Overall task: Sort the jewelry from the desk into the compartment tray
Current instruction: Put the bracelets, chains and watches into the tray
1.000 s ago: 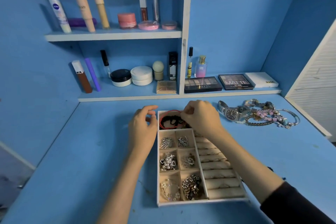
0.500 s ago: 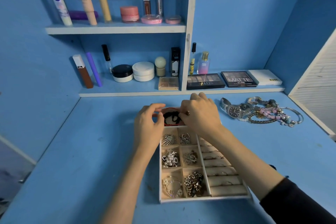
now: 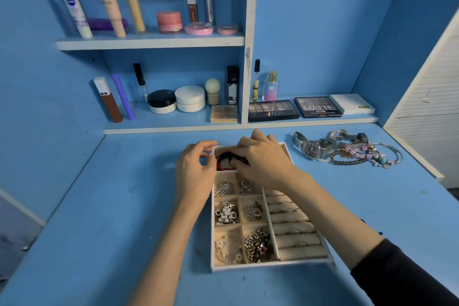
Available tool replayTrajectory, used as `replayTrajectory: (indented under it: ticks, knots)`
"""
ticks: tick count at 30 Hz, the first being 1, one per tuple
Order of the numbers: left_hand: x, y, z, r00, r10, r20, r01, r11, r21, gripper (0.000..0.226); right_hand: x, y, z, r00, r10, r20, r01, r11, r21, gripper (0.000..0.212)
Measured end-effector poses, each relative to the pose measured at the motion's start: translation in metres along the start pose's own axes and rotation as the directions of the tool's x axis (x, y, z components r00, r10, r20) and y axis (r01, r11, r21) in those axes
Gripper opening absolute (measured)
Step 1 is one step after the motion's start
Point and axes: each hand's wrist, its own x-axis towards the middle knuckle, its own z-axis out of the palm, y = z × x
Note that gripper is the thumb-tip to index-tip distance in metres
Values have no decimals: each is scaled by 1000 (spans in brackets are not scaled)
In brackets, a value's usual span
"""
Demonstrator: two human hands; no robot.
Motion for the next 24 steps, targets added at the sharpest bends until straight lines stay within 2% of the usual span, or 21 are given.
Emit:
replayTrajectory:
  ticks: [2,5,9,12,15,18,20,24]
  knots:
    - [0,2,0,1000,18,0,-18,1000,-7,24,-3,1,-1,999,4,-40,0,995,100,38]
    - [-3,7,-1,997,73,10,-73,997,-26,24,-17,12,-10,988,97,-124,-48,934,353,30]
    - [-12,34,2,975,201,99,-198,980,-34,20,-51,46,-31,966,249,-68,-168,808,565,17]
    - [-26,68,14,914,337,227,-340,940,-30,17,-79,77,-38,917,395,-57,-278,734,620,15]
    - [-42,96,40,800,363,478,-386,921,-54,18,-104,107,-37,844,534,-52,-380,664,644,15]
    - [-51,116,68,581,304,755,-441,897,-22,22,-124,130,-37,774,630,-64,-449,617,646,15]
    - [-54,124,81,473,237,848,-474,880,18,25,-133,139,-35,752,656,-61,-473,602,643,15]
    - [-52,133,91,423,151,893,-491,867,86,24,-146,147,-30,741,665,-94,-463,607,645,18]
